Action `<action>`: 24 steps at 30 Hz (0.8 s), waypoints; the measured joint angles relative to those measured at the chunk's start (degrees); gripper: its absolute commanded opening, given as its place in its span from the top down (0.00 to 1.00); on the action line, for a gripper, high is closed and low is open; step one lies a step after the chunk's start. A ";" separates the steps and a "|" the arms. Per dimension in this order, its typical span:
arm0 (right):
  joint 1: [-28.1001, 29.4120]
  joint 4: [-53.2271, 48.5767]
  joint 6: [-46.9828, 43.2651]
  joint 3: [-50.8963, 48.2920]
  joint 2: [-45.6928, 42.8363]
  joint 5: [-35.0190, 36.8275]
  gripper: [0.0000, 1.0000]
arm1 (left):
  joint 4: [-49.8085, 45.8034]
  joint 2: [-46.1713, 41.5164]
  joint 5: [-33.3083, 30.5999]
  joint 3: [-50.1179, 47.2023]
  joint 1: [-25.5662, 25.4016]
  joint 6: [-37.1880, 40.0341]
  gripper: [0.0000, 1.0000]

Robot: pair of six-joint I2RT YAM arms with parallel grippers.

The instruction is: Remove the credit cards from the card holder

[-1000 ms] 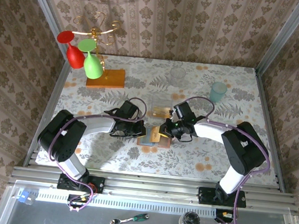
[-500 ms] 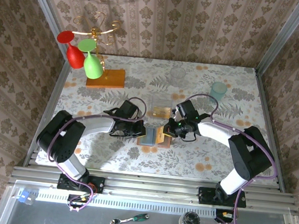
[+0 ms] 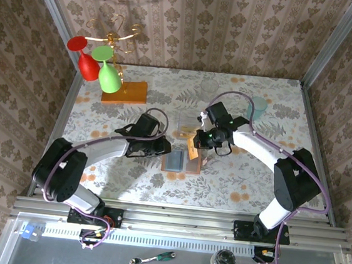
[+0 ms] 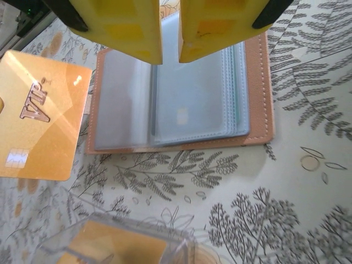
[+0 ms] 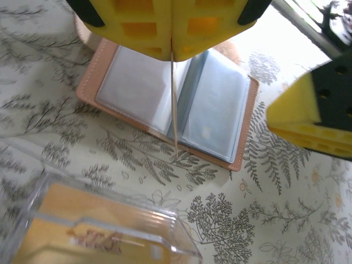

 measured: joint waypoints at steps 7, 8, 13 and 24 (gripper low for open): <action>0.00 -5.38 -16.94 6.29 1.20 5.05 1.00 | -0.07 -3.56 -0.46 -2.43 1.99 0.15 0.82; 0.00 -6.19 -20.00 7.21 1.46 5.53 1.00 | -0.09 -3.91 -0.46 -2.84 2.21 0.15 0.82; 0.00 -10.38 -34.14 12.55 3.78 7.02 1.00 | -0.37 -5.29 -0.50 -4.59 2.75 0.15 0.82; 0.76 -17.03 -55.71 25.33 11.30 12.52 1.00 | -0.44 -6.67 -0.66 -6.29 3.43 0.13 0.82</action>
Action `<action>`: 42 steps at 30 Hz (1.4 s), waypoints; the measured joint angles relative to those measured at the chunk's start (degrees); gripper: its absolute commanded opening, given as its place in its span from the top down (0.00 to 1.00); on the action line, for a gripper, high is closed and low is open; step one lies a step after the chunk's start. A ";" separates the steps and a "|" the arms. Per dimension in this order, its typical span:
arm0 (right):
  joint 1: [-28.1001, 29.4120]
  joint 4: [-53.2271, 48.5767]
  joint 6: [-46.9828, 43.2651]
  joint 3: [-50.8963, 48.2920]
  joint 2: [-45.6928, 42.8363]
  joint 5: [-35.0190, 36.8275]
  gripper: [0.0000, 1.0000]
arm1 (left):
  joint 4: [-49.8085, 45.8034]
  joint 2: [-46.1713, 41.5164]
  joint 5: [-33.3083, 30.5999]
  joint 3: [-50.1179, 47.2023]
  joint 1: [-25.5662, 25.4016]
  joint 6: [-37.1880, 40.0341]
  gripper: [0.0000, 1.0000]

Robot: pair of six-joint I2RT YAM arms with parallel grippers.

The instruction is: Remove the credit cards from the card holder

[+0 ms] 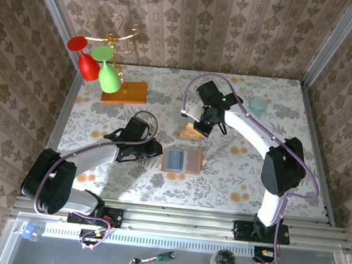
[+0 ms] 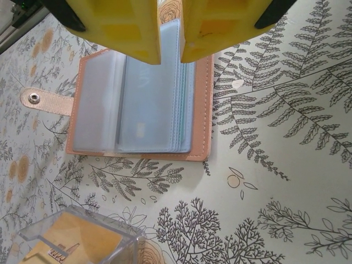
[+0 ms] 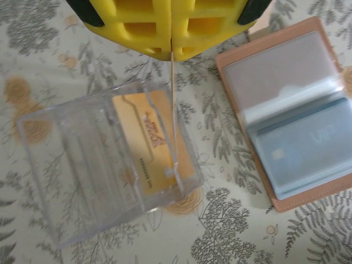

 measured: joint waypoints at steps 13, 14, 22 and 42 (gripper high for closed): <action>-0.02 -6.62 -8.41 15.52 12.46 0.31 1.00 | -0.20 -3.10 -0.02 -2.23 2.38 1.36 0.80; -0.02 -7.15 -8.72 16.44 13.03 0.31 1.00 | -0.15 -3.32 0.28 -2.23 2.64 1.57 0.80; 0.17 -8.28 -8.92 20.02 15.63 0.33 1.00 | -3.56 -4.11 2.62 -1.97 2.60 2.60 0.80; 0.63 -13.86 -15.04 25.35 21.00 4.66 0.96 | -1.99 -9.79 -2.19 -6.58 2.62 0.66 0.80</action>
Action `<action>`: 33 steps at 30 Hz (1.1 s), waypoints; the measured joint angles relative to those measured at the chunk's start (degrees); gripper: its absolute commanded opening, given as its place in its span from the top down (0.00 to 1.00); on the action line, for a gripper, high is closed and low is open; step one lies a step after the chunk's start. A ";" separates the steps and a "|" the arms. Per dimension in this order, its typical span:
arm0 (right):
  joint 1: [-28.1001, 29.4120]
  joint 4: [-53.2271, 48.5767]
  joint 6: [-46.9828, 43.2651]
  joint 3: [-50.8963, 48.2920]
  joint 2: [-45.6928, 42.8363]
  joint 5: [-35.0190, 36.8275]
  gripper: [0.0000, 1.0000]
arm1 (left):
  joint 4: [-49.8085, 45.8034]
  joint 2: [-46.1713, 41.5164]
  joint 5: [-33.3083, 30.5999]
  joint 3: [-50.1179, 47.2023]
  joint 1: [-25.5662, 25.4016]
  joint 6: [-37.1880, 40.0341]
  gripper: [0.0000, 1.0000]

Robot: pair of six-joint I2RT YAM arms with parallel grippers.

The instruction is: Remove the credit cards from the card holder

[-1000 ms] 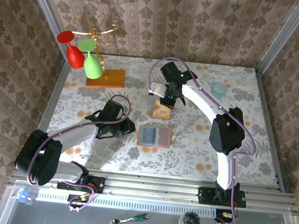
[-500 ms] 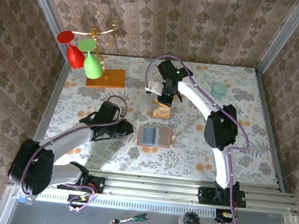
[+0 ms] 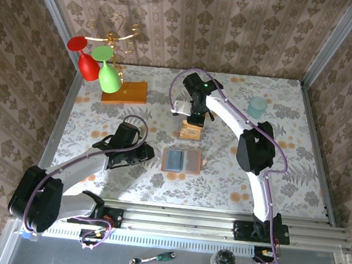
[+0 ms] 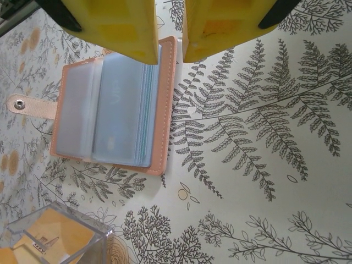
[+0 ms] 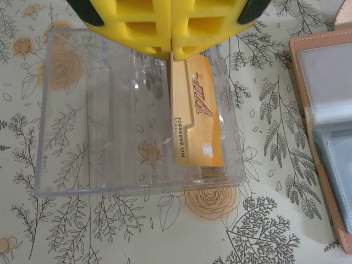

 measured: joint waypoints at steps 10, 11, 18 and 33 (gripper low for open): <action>0.02 -0.33 -0.42 -0.04 0.09 1.14 0.82 | 0.33 5.77 -0.11 2.23 0.00 0.87 0.79; 0.11 -0.07 -0.11 -0.37 -0.04 1.33 0.81 | 0.35 6.64 0.00 3.04 0.00 1.11 0.79; 0.68 5.25 7.13 -10.25 -5.53 1.66 0.80 | 1.66 12.55 2.03 7.04 -0.07 2.62 0.81; 2.86 30.27 47.56 -40.98 -26.88 -7.96 0.76 | 3.93 20.72 4.37 9.86 -2.93 3.43 0.91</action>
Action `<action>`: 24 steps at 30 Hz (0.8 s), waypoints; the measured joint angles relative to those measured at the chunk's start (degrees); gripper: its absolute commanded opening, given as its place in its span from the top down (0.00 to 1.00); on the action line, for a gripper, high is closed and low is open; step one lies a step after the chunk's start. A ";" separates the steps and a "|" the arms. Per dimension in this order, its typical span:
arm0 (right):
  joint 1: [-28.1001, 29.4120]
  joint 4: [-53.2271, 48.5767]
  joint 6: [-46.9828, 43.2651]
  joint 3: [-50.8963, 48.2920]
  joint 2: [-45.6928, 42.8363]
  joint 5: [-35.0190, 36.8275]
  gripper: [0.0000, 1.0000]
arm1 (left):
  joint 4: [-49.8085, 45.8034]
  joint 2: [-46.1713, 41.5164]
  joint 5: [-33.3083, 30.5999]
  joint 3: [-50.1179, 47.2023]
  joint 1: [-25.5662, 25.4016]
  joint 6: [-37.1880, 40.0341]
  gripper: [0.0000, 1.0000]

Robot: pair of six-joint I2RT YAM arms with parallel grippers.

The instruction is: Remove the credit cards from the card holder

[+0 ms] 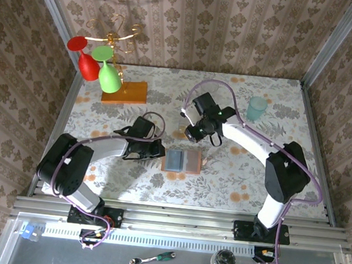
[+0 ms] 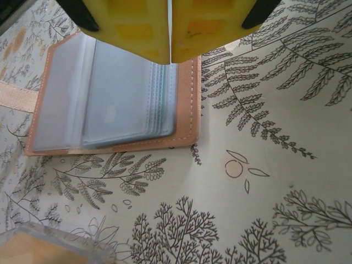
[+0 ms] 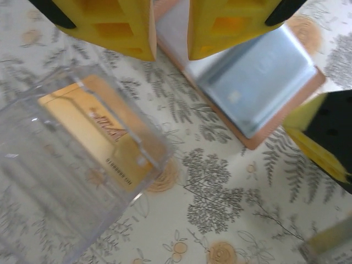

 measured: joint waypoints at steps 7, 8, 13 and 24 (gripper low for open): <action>0.04 8.39 17.07 -7.23 -2.64 -4.70 0.77 | 2.03 0.87 0.00 -0.50 -0.94 -0.39 0.93; 0.11 9.38 18.99 -8.24 -3.17 -5.16 0.77 | 2.43 1.05 0.00 -0.70 -1.18 -0.52 0.93; 0.17 13.05 27.43 -11.74 -4.66 -7.67 0.75 | 3.54 1.36 -0.04 -1.36 -2.40 -1.62 0.93; 0.61 19.10 42.05 -17.40 -4.74 -11.96 0.76 | 4.11 1.51 -0.96 -1.33 -3.21 -1.97 0.94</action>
